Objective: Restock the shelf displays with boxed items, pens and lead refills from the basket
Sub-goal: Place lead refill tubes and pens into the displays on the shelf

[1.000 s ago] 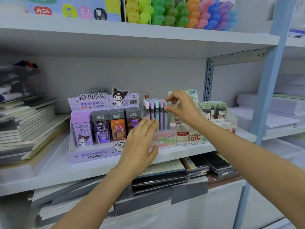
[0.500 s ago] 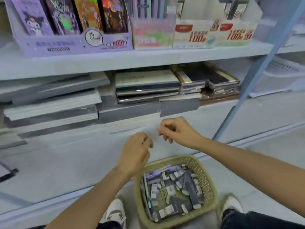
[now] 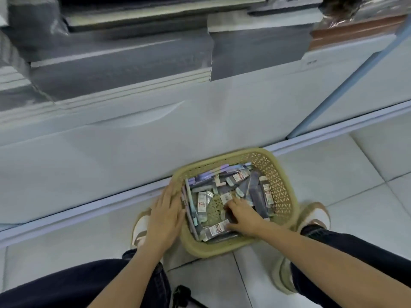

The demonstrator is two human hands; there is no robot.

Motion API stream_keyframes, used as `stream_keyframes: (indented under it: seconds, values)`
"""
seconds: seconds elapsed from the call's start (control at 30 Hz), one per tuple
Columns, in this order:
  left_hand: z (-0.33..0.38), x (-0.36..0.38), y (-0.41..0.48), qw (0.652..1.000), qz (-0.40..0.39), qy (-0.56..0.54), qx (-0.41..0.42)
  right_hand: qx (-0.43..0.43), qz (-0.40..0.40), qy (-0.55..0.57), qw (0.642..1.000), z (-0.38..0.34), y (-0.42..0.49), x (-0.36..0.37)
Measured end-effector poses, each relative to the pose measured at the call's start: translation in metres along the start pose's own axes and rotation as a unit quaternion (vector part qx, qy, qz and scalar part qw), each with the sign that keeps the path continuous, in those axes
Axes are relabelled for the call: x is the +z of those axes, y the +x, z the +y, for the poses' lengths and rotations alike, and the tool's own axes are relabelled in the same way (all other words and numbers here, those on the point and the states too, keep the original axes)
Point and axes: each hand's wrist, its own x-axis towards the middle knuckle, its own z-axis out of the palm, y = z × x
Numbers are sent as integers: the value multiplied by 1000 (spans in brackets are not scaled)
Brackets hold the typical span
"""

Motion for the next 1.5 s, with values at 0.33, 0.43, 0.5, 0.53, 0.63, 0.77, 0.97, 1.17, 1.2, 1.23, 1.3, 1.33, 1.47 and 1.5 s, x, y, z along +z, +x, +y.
stream_keyframes:
  seconds: [0.33, 0.43, 0.5, 0.53, 0.63, 0.77, 0.97, 1.17, 1.2, 1.23, 1.3, 1.33, 1.47, 1.5]
  values:
    - [7, 6, 8, 998, 57, 7, -25, -45, 3, 115, 992, 11, 6, -11]
    - [20, 1, 15, 996, 80, -22, 24, -12, 35, 212, 976, 13, 6, -38]
    - [33, -1, 19, 990, 63, -122, 12, 0, 55, 312, 948, 12, 3, -55]
    - [40, -2, 21, 978, 47, -201, -30, 1, 68, 363, 929, 10, 2, -61]
    - [59, -4, 27, 887, -53, -418, -188, -2, 90, 479, 873, -1, -1, -70]
    - [79, 2, 33, 697, -67, -679, -220, -23, 31, 567, 822, -25, -1, -60]
    - [75, 2, 37, 651, 38, -693, -307, -28, -16, 527, 849, -42, -2, -54]
    - [38, -5, 33, 721, 50, -633, -277, 22, 97, 256, 962, -15, 10, -44]
    - [33, -5, 31, 728, 43, -630, -266, 15, 77, 202, 976, -14, 12, -36]
    - [30, -5, 29, 734, 38, -627, -259, 5, 58, 137, 989, -15, 14, -26]
    - [26, -6, 26, 740, 29, -623, -251, -21, 49, -19, 998, -16, 18, -5]
    - [25, -6, 24, 741, 25, -623, -248, -32, 61, -83, 994, -16, 19, 4]
    - [23, -5, 24, 748, 12, -619, -239, -53, 77, -141, 986, -8, 24, 10]
    - [23, -5, 25, 748, 10, -619, -239, -57, 63, -117, 989, -5, 25, 7]
